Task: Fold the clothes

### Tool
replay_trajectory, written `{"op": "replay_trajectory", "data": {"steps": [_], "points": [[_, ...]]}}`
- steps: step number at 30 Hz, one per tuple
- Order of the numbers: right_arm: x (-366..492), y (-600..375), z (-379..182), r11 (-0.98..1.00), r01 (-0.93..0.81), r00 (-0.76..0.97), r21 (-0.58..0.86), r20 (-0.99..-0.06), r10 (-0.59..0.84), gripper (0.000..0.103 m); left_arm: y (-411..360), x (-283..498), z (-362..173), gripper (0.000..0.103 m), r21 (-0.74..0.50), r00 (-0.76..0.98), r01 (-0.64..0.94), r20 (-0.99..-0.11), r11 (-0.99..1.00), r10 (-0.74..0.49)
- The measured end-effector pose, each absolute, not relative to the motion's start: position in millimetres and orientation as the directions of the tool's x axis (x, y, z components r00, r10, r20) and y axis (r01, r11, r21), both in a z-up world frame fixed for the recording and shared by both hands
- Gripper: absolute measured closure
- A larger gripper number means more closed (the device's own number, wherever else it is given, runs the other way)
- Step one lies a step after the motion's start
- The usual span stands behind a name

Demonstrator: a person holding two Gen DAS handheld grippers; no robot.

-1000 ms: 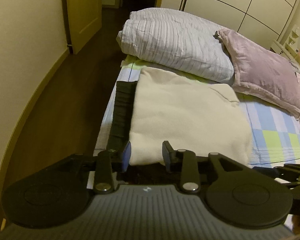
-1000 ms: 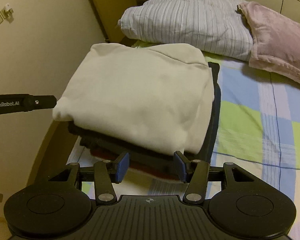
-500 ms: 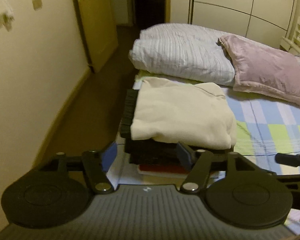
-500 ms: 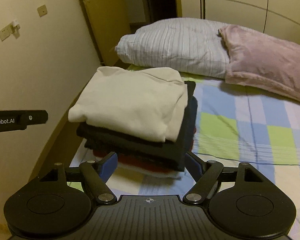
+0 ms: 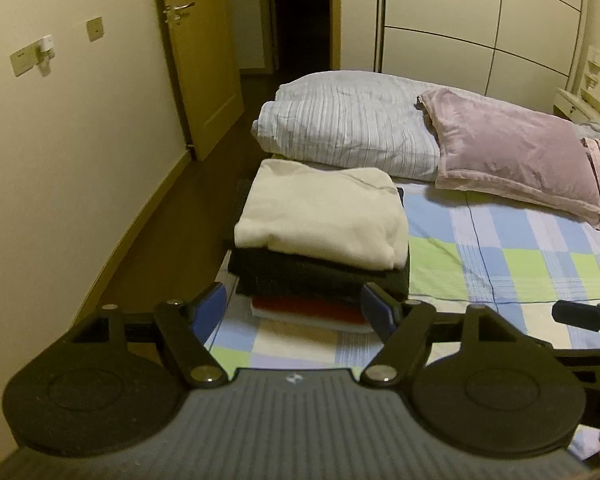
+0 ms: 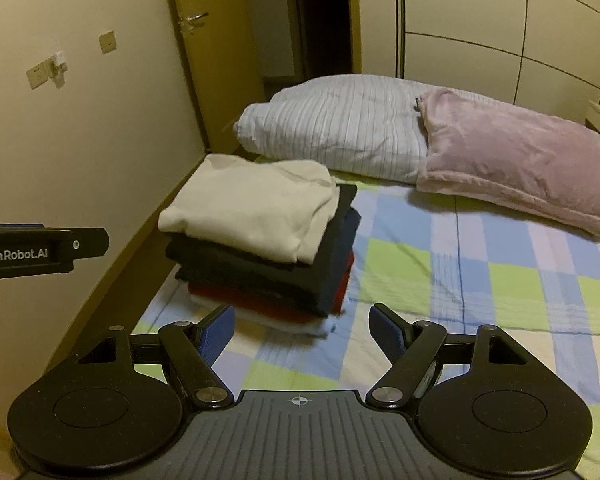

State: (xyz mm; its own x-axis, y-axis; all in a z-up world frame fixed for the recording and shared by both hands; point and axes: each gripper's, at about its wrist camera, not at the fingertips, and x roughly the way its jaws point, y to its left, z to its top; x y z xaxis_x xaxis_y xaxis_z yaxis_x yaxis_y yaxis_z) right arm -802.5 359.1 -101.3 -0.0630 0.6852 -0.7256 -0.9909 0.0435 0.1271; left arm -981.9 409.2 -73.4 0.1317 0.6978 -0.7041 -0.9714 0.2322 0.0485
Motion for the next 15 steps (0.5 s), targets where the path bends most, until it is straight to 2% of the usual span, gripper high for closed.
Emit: {"op": "replay_trajectory", "data": {"steps": [6, 15], "points": [[-790, 319, -102, 0.022, -0.98, -0.138, 0.198, -0.754, 0.642, 0.026, 360, -981, -81, 0.032, 0.059, 0.086, -0.981, -0.722, 0.185, 0.687], [-791, 275, -110, 0.028, -0.977, -0.154, 0.211, -0.789, 0.595, 0.026, 305, -986, -87, 0.032, 0.079, 0.037, -0.987, -0.745, 0.143, 0.666]]}}
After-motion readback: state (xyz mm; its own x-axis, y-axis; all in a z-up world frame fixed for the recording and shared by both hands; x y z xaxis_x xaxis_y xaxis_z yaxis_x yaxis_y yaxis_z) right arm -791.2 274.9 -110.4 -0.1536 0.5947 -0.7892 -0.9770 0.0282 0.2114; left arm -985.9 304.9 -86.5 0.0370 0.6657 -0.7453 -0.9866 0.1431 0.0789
